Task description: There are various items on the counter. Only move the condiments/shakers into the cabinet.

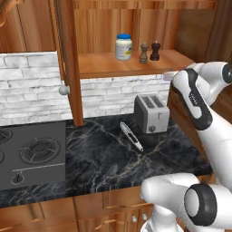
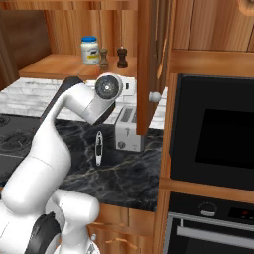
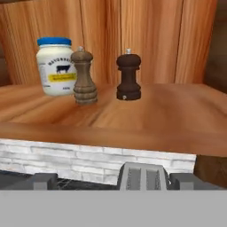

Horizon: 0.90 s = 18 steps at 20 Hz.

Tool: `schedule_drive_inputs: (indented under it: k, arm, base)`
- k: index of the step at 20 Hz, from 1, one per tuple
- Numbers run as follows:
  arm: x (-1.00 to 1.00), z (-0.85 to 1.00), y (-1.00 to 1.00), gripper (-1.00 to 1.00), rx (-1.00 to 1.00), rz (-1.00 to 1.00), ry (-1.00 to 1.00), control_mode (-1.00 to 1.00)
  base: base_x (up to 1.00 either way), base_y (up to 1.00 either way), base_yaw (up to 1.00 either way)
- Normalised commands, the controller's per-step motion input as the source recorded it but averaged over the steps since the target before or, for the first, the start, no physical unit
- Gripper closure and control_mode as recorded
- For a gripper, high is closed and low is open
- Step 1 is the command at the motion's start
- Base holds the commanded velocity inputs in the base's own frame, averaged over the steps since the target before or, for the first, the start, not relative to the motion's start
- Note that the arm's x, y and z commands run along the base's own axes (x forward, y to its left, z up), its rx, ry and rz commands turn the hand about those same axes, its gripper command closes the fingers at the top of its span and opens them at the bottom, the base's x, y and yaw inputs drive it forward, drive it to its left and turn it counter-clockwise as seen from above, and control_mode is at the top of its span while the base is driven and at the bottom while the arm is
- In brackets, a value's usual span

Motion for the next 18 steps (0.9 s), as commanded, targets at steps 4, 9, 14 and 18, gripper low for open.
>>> schedule_drive_inputs:
  k: [4, 9, 14, 18]
  arm:
    - [-1.00, -0.73, 0.59, -1.00, -0.28, 0.22, -0.06, -1.00]
    - [-1.00, -0.87, 0.65, -1.00, -0.29, 0.25, 0.00, -1.00]
    - [-1.00, -0.70, 0.69, -1.00, -0.35, 0.26, 0.01, -1.00]
    - [-1.00, -0.70, 0.39, -1.00, -0.18, 0.30, 0.12, -1.00]
  base:
    - [0.00, 0.00, 0.00]
    - [0.00, 0.00, 0.00]
    - [0.00, 0.00, 0.00]
    - [0.00, 0.00, 0.00]
